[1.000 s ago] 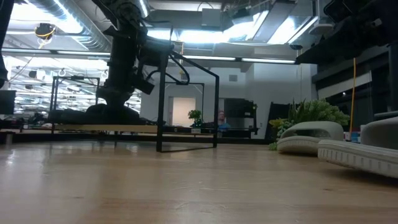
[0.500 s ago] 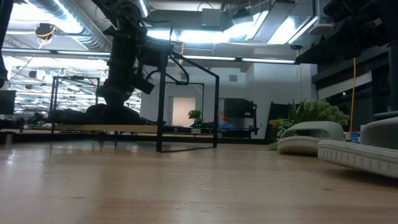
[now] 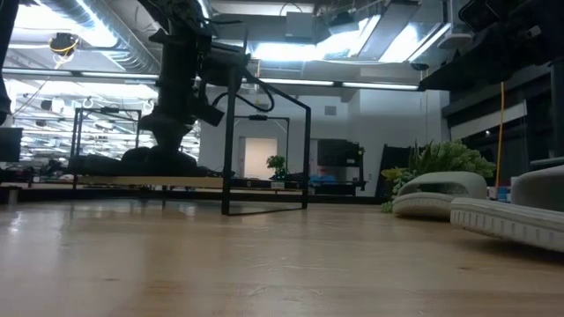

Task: Pick and place slides into the shelf
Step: Put the black slipper on the shelf

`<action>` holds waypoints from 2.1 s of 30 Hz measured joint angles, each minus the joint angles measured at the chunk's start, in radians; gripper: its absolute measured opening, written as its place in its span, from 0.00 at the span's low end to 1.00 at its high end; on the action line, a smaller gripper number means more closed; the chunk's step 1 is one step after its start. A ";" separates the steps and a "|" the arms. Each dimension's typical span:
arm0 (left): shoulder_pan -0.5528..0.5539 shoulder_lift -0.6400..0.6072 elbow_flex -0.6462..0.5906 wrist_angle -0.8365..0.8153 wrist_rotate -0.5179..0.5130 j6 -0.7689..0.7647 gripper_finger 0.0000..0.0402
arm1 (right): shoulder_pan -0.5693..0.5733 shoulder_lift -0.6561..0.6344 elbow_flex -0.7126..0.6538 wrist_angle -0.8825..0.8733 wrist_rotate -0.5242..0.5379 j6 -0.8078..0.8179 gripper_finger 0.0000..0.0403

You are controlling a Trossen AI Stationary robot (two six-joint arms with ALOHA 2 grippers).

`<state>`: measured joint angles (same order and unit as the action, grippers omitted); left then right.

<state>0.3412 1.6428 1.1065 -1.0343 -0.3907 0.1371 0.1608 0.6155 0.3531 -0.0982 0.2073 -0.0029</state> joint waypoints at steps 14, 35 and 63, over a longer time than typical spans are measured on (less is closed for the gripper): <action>0.037 0.000 0.001 0.031 -0.017 0.005 0.00 | 0.000 0.000 0.000 0.000 0.000 0.002 0.45; 0.071 0.000 0.002 0.052 -0.041 0.014 0.00 | 0.000 0.000 0.000 0.000 0.000 0.000 0.45; 0.043 -0.025 0.002 0.045 -0.068 0.031 0.00 | 0.000 0.000 0.000 0.000 0.000 -0.001 0.45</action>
<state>0.3847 1.6175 1.1085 -0.9897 -0.4585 0.1677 0.1612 0.6155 0.3531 -0.0982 0.2075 -0.0036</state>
